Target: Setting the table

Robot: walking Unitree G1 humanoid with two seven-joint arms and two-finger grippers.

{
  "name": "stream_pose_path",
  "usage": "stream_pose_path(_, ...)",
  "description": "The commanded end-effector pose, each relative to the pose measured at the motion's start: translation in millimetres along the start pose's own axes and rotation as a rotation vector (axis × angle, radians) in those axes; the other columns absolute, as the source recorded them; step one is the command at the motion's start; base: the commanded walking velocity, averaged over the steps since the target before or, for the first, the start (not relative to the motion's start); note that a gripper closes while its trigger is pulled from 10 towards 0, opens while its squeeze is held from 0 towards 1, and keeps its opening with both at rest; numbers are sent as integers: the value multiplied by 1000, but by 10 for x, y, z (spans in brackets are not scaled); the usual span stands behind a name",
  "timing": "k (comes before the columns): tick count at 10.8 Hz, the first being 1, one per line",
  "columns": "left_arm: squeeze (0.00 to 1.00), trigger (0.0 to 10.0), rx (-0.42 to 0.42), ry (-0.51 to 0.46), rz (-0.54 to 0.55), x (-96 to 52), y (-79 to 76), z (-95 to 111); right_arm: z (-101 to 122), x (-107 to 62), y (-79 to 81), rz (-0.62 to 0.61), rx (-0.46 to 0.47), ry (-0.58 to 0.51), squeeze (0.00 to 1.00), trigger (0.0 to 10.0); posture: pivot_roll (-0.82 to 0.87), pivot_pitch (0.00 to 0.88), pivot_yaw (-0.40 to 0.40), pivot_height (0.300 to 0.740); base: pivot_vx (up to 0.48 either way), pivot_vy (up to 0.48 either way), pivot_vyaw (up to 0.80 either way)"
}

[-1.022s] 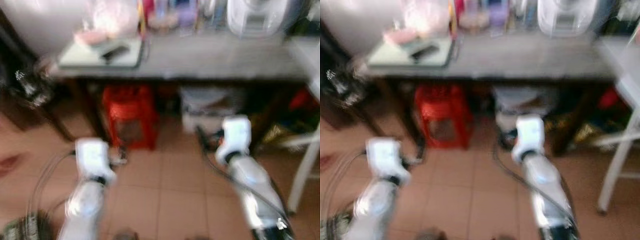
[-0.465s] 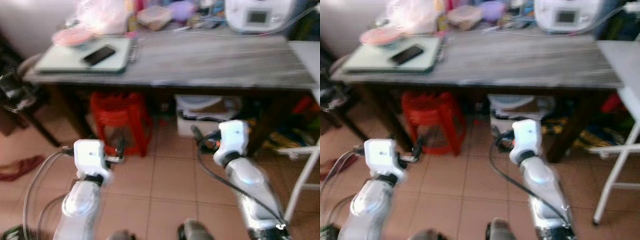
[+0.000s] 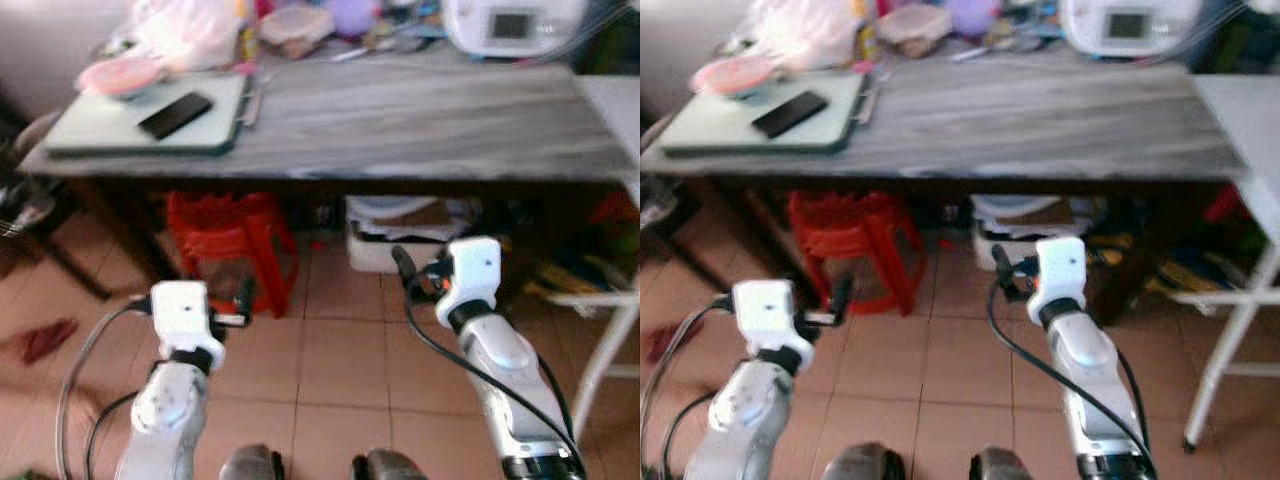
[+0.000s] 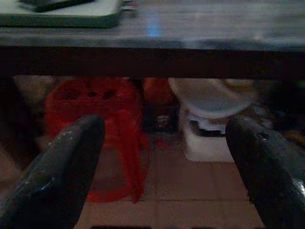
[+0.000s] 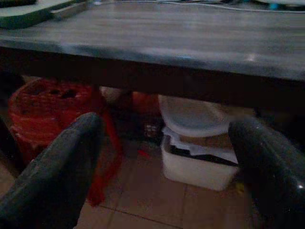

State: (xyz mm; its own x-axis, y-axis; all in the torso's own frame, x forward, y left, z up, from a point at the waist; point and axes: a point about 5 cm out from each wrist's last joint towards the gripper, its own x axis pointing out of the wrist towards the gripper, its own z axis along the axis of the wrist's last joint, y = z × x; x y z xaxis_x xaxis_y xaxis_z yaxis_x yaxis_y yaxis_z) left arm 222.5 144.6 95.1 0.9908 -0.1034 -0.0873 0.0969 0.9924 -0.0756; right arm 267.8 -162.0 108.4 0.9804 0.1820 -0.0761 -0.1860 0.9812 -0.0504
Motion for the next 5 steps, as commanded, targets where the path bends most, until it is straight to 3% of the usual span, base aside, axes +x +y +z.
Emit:
stream_pose_path(1,0,10000,19,22,8,-11,47,-38,58,10,31,17,-2,-27,0,10000,16,56,40,740,0,0,0)
stream_pose_path(5,0,10000,11,31,26,-20,29,-59,80,35,-30,2,-8,-31,0,10000,16,62,32,740,-60,0,0)
